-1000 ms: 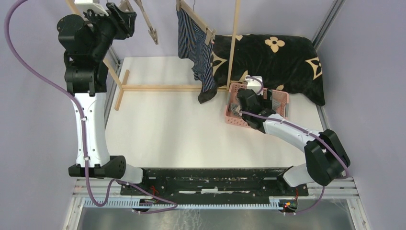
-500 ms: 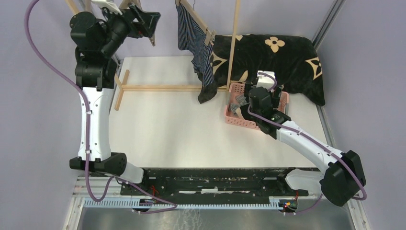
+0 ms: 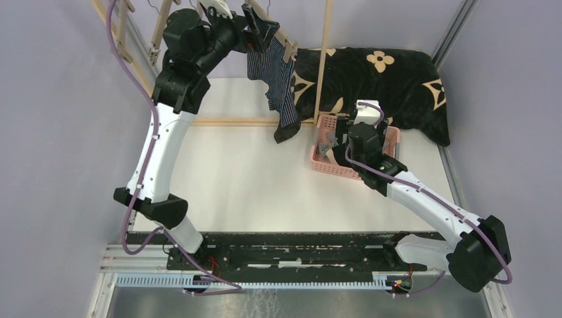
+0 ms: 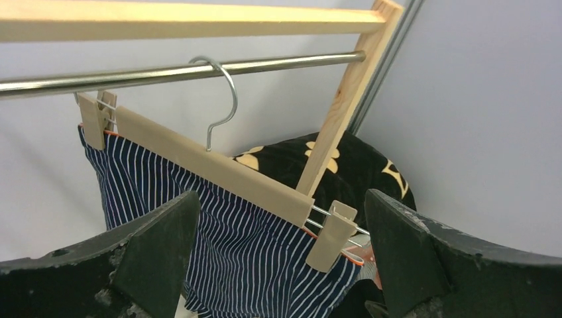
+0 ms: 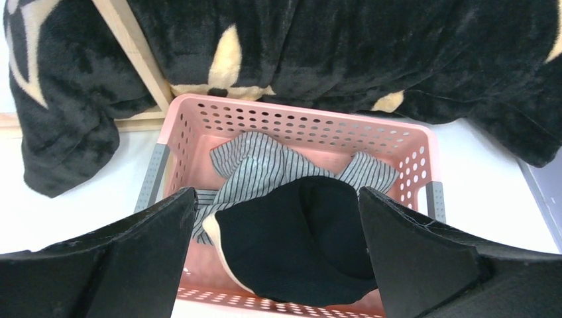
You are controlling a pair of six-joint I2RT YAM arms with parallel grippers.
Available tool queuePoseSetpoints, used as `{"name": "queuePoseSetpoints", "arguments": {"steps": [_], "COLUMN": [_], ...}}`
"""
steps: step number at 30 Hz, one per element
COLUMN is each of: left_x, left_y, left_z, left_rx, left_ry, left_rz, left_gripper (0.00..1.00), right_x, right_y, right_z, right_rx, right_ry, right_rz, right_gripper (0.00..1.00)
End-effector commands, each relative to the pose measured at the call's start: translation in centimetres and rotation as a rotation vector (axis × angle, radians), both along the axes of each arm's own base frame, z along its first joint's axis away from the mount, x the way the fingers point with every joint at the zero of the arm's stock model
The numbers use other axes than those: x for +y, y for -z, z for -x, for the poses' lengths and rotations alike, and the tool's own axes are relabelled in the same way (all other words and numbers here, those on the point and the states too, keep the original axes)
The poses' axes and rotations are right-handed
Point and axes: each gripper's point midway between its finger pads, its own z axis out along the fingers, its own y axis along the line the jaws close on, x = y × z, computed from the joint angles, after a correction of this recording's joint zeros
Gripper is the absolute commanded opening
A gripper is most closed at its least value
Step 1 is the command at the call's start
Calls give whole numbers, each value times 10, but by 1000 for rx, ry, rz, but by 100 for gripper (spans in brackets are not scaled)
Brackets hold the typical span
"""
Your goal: Remove the underwear clipped to the hanger
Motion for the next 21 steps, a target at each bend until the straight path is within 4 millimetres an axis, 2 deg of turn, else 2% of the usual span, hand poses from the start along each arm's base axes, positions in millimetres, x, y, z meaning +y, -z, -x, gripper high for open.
{"name": "queuePoseSetpoints", "arguments": {"steps": [1, 7, 14, 21], "left_x": [3, -15, -31, -28], "left_y": [-11, 14, 22, 33], "left_z": [-11, -35, -56, -68], "left_rx": [-63, -17, 0, 17], "left_ry": [-89, -132, -143, -198], "left_rz": [-22, -35, -22, -37], "left_gripper": [99, 99, 100, 98], "right_x": [9, 7, 5, 2], "right_y": [-11, -21, -14, -18], "right_z": [4, 11, 18, 22], "right_rx": [-40, -60, -49, -60], "right_ry": [-61, -73, -90, -92], "right_rz": [-70, -86, -82, -87], "right_gripper": [99, 99, 98, 98]}}
